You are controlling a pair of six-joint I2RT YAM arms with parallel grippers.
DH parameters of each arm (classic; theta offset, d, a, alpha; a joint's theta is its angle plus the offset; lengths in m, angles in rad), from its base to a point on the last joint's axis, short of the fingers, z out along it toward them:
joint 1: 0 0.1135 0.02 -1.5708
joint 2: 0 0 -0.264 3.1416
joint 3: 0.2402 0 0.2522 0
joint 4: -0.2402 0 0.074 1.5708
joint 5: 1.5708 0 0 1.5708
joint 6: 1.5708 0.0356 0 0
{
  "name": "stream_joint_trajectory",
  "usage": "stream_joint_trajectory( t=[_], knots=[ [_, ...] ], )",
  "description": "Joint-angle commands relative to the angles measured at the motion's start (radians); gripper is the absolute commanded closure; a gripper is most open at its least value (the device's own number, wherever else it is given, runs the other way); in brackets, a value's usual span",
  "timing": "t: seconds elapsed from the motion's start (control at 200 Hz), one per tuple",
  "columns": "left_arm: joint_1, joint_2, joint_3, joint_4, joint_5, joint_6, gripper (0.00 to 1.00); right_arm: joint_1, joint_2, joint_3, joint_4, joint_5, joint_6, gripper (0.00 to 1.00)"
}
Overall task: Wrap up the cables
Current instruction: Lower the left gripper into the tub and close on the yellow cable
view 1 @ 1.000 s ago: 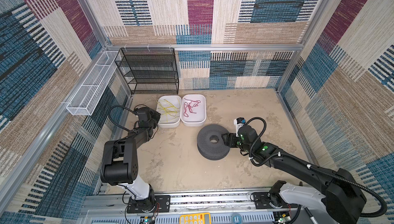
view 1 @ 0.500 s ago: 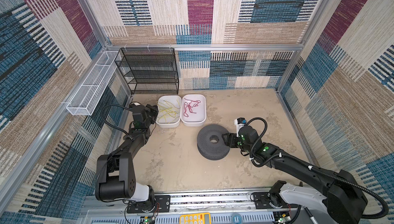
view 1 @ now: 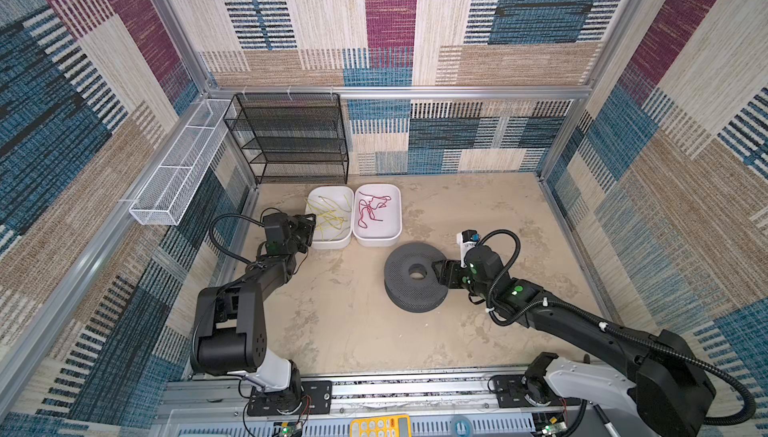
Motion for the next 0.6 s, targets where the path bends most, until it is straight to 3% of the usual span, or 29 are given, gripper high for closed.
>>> stream_joint_trajectory(
  t=[0.0,0.32,0.596],
  knots=[
    [0.001,0.05,0.025,0.093,0.045,-0.058,0.52,0.001,0.009,0.013,0.027,-0.002,0.01,0.27],
    [-0.003,0.077,-0.002,0.129,0.017,-0.096,0.56,0.001,0.005,0.01,0.021,0.009,0.008,0.27],
    [0.001,-0.043,-0.047,0.058,-0.031,-0.037,0.56,0.001,0.012,0.012,0.029,0.005,0.011,0.27]
  ],
)
